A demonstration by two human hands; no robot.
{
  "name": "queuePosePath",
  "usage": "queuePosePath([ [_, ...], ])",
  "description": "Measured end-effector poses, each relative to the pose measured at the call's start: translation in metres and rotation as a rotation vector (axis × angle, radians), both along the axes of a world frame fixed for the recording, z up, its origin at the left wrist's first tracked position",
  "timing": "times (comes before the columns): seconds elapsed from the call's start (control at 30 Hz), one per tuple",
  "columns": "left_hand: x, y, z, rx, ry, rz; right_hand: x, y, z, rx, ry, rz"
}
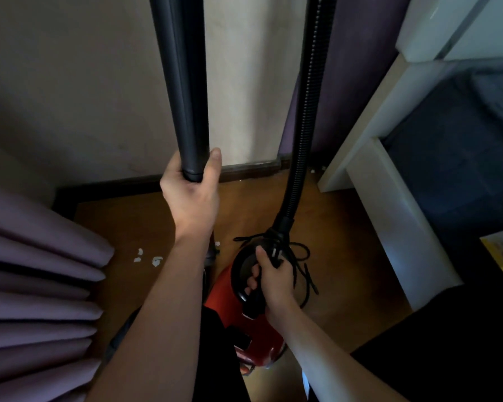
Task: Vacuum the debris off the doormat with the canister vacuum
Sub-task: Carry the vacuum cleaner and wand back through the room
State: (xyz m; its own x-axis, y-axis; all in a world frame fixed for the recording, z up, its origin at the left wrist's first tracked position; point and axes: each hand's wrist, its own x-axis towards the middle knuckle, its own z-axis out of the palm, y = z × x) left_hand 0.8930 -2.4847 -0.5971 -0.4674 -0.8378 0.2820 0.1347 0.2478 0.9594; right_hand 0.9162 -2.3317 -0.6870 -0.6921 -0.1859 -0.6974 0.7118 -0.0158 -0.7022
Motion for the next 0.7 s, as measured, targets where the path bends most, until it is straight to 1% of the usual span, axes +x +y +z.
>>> queuePosePath([
  [0.13,0.000,0.005,0.003,-0.015,-0.014,0.002,-0.005,-0.003,-0.001,0.108,0.063,0.074],
  [0.23,0.001,0.003,0.007,-0.047,-0.026,0.009,-0.017,-0.006,0.003,0.187,0.182,0.172],
  [0.33,0.005,-0.006,0.008,-0.044,-0.040,-0.001,-0.037,-0.013,0.018,0.208,0.265,0.252],
  [0.43,0.007,-0.013,0.019,-0.063,-0.046,0.003,-0.060,-0.018,0.037,0.161,0.249,0.262],
  [0.57,0.003,-0.015,0.061,-0.126,-0.044,0.046,-0.079,-0.020,0.073,0.102,0.239,0.298],
  [0.7,0.006,-0.005,0.132,-0.090,-0.100,0.080,-0.079,-0.017,0.144,0.123,0.275,0.373],
])
